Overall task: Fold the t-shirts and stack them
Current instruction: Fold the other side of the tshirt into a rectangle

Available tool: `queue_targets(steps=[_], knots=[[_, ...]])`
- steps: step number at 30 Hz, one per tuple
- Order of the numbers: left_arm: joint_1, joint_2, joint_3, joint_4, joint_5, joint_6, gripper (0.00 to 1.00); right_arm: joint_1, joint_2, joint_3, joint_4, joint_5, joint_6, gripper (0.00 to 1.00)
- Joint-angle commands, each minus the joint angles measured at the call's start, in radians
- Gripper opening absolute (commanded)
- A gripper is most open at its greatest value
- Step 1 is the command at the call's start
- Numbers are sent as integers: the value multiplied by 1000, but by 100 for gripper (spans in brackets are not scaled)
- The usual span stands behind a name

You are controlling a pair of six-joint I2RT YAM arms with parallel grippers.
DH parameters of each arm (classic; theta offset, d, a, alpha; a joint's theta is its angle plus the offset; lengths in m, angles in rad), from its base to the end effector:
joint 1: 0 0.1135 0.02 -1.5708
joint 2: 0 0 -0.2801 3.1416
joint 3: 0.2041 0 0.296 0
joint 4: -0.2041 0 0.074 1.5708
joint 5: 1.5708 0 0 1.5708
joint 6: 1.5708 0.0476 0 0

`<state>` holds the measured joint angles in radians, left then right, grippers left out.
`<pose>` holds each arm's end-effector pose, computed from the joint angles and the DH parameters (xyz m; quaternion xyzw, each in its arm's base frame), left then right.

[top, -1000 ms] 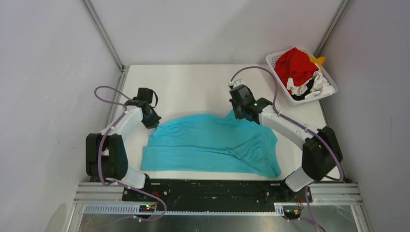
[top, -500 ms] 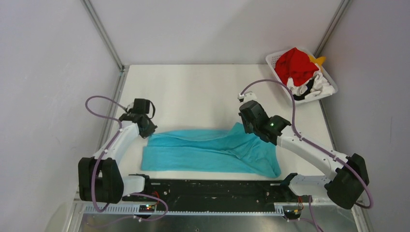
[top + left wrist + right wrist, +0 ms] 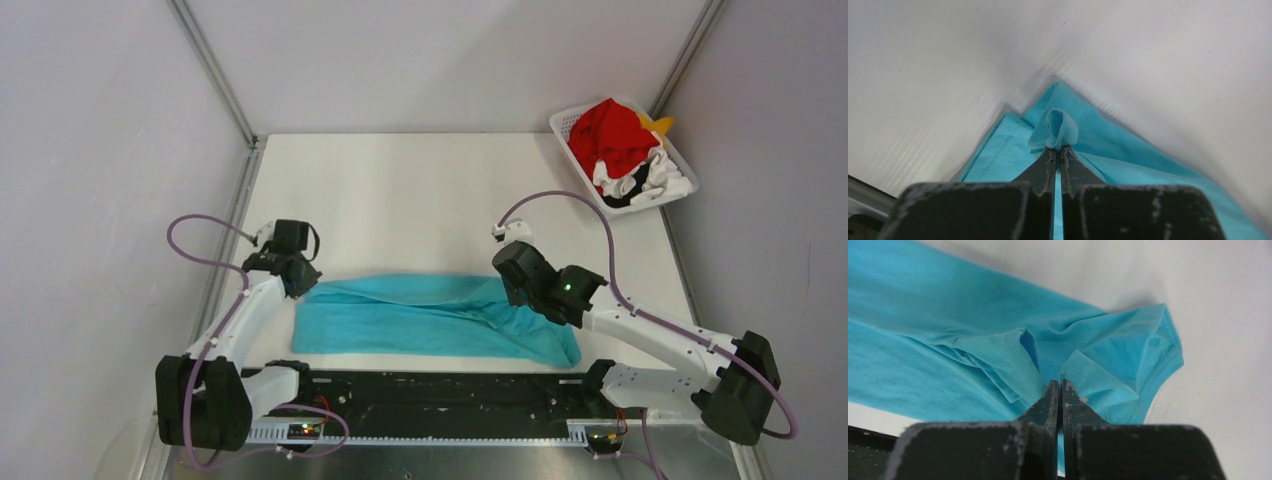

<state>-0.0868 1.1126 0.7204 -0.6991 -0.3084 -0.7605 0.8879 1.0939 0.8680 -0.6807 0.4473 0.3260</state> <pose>0.2423 -0.0066 0.2035 -0.3517 0.8939 0.0395 0.2752 0.1797 0.1883 0.2638 -0.1861 0.9057 0.0091 0.3807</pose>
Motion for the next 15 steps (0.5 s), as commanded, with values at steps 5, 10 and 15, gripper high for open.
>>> queue_targets(steps=[5,10,15], knots=[[-11,-13,-55,9,-84,-52,18,79,-21,-91,-9,59,156,0],[-12,-43,-105,8,-96,-91,40,144,-27,-158,-40,24,325,20],[-10,-160,-141,-6,-85,-137,93,324,-77,-188,-173,-113,532,41]])
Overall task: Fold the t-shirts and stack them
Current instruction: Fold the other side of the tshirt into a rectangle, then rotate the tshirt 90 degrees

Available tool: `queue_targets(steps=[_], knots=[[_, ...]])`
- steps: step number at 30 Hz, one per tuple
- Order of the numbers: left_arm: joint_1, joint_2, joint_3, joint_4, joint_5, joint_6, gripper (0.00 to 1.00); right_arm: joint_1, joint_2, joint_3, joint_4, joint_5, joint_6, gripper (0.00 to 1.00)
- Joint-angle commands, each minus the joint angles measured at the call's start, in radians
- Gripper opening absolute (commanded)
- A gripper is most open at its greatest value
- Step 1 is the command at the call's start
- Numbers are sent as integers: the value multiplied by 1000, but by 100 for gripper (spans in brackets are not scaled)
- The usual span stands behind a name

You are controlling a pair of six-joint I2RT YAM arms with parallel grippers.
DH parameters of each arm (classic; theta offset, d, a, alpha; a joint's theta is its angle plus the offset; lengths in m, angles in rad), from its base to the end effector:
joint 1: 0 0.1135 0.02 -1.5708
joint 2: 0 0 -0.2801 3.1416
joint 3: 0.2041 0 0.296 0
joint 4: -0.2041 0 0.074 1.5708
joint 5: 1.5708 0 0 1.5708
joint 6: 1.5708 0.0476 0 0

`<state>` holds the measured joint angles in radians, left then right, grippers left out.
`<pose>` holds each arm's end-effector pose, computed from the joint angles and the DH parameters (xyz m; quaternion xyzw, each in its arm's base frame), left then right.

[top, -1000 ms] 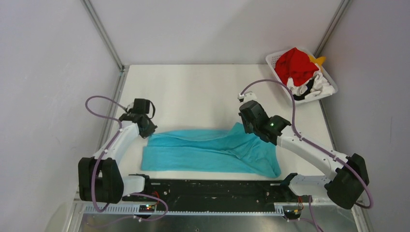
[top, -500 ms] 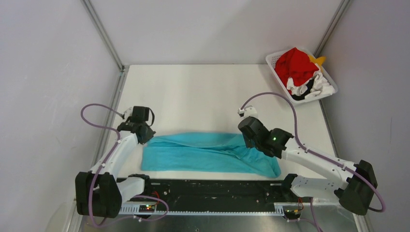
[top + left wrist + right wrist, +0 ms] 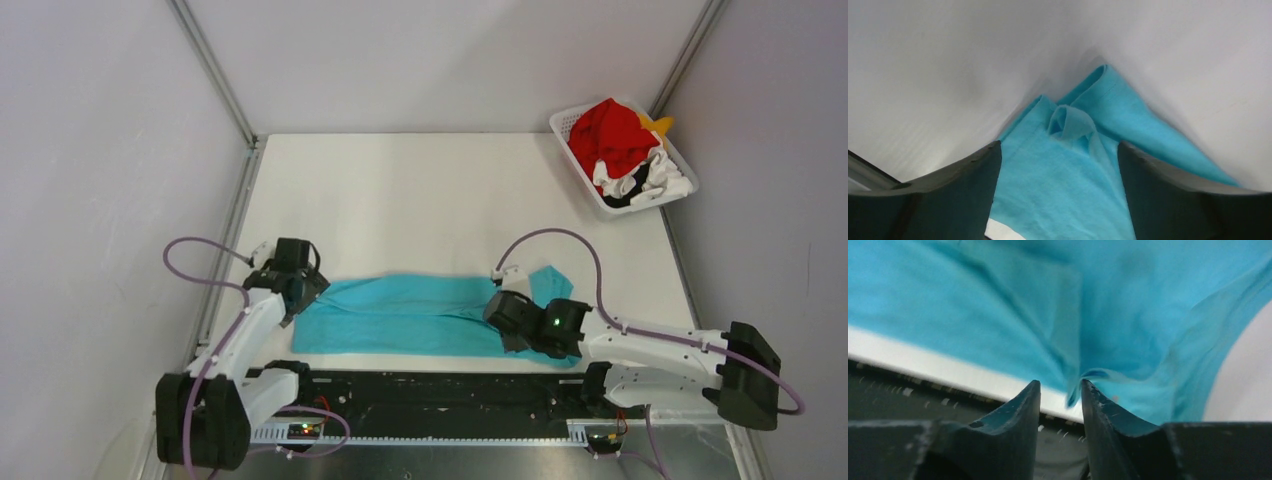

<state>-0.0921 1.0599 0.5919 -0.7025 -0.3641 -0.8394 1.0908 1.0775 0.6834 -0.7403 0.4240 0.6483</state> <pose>0.2156 -0.0029 0.1715 -0.3853 0.8842 0.0707 0.2544 0.1225 0.1929 0.1979 -0.1650 0.9412 0.0292 0.2935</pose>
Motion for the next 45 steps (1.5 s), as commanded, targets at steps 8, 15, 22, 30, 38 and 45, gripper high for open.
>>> queue_targets(steps=[8,15,22,30,38,45], knots=[[-17,-212,65,-11,59,-32,100,207,-192,12,-148,-151,249,77],[-159,-15,217,17,132,41,100,72,-288,36,-125,-2,224,99],[-227,306,323,75,218,88,100,-388,-202,-61,51,-252,221,99],[-216,397,201,80,116,78,100,-581,91,-100,285,-404,204,99],[-196,346,98,82,142,15,100,-754,335,-69,500,-492,193,100],[-250,281,113,84,184,-79,100,-861,647,269,506,-504,135,99]])
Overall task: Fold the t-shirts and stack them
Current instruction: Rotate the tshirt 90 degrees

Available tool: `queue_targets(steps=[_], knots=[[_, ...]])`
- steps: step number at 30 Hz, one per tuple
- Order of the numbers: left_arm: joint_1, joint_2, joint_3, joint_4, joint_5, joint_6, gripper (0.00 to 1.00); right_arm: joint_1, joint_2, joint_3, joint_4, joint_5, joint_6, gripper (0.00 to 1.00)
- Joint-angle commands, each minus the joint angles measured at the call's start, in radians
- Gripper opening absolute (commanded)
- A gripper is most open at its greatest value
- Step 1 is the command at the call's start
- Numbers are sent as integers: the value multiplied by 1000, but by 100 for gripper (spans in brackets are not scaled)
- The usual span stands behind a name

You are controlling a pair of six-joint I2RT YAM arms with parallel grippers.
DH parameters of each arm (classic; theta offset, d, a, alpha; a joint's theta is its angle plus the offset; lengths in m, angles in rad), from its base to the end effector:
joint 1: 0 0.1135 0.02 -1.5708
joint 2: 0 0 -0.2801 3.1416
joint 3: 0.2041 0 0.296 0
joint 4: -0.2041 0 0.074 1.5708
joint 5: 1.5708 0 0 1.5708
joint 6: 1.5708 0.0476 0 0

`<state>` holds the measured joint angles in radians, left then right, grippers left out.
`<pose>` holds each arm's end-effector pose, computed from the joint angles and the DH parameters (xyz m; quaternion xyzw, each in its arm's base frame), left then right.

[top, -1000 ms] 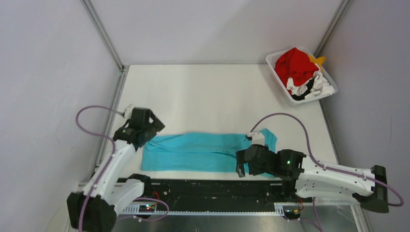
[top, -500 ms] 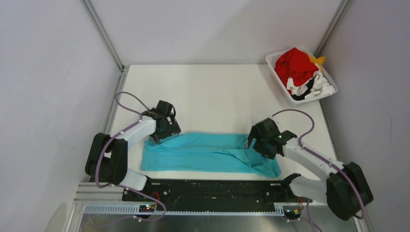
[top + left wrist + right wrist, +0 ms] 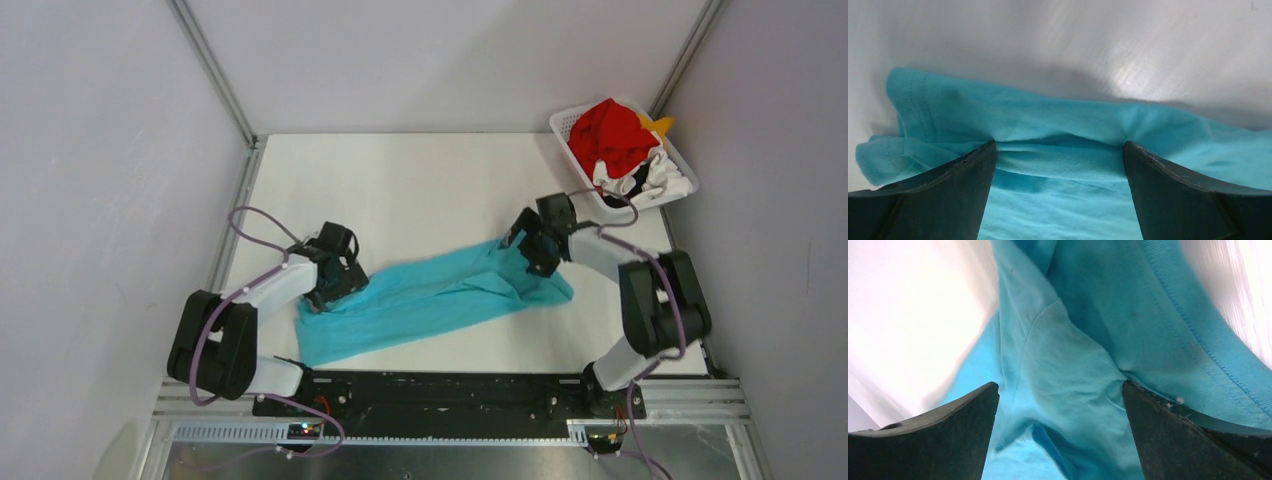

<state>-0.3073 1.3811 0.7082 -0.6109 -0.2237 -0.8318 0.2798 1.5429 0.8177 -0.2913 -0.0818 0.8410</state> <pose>0.2561 -0.0702 0.1393 -0.2704 0.9458 0.0164 0.1793 0.3188 0.0956 0.1429 0.2554 0.9265 0.1786 0.2107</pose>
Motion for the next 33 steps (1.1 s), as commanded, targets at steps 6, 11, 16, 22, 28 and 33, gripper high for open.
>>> queue_targets(steps=[6,11,16,22,28,33], knots=[[-83,-55,26,4,38,-180,100,-95,424,459,-18,-93,-88,100],[-149,-56,26,18,24,-256,100,-103,592,700,-122,-117,-112,99],[-256,-94,-21,16,17,-329,100,-99,719,925,-229,-140,-134,99],[-501,-167,-88,15,61,-401,100,-72,866,1244,-374,-149,-169,99],[-674,-196,-85,-13,147,-377,100,-60,1007,1466,-478,-194,-174,99],[-842,-138,-25,-15,239,-317,100,-45,1066,1576,-508,-202,-190,99]])
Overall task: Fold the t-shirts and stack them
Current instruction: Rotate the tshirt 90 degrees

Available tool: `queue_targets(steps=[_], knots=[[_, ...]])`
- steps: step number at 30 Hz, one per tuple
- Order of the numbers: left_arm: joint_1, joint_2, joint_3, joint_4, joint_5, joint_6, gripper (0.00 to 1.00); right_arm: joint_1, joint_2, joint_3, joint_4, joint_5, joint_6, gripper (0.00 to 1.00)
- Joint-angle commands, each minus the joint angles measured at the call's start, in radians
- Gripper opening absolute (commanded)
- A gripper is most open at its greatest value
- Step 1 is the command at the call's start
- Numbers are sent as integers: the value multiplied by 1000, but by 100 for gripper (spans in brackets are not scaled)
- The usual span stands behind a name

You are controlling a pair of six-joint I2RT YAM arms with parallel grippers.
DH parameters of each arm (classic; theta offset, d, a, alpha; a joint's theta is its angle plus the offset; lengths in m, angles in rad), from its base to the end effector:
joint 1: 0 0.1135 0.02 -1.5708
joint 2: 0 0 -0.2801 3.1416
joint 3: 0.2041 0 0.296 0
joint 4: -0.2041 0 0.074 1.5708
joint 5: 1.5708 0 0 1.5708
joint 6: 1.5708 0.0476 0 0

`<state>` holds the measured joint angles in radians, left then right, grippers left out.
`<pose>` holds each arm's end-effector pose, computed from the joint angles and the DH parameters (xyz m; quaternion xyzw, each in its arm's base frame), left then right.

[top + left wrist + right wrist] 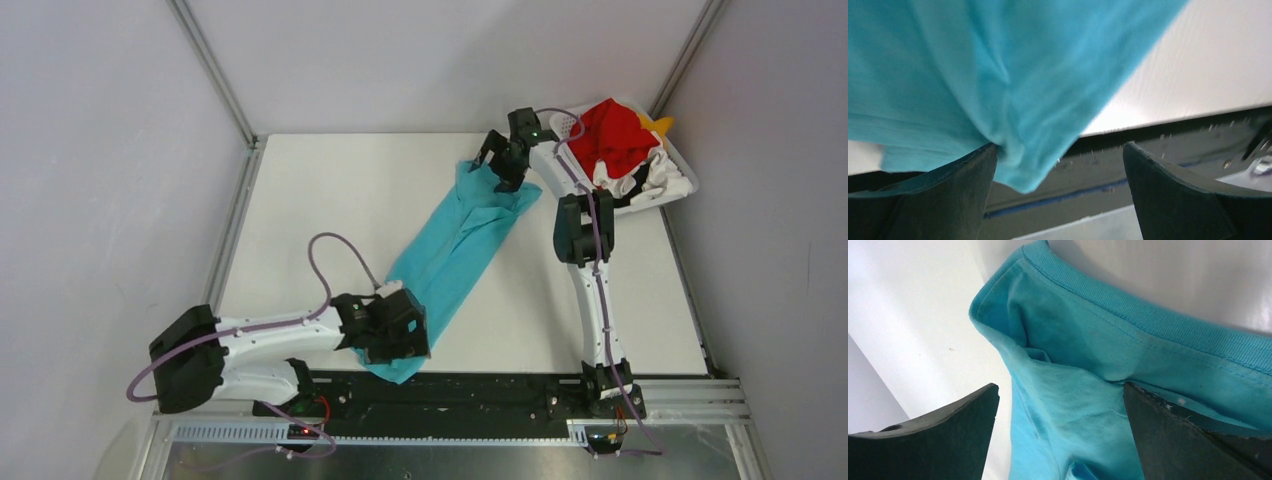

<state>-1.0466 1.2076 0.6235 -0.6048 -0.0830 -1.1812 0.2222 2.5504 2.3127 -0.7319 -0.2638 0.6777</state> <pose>0.1239 -0.2063 0.1528 -0.0738 0.9782 -0.1522 0.1202 0.5984 0.1479 0.1607 0.1759 0.9312 0.2408 0.2097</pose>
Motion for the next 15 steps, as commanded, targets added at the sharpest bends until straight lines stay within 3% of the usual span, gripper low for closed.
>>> queue_targets(steps=[1,9,15], knots=[[-118,68,70,-21,105,44,100,12,66,84,-55,-34,-28,100],[-136,220,189,-21,108,194,100,25,117,153,19,-90,-68,99],[-78,335,318,-16,142,329,100,49,161,202,174,-167,-19,99]])
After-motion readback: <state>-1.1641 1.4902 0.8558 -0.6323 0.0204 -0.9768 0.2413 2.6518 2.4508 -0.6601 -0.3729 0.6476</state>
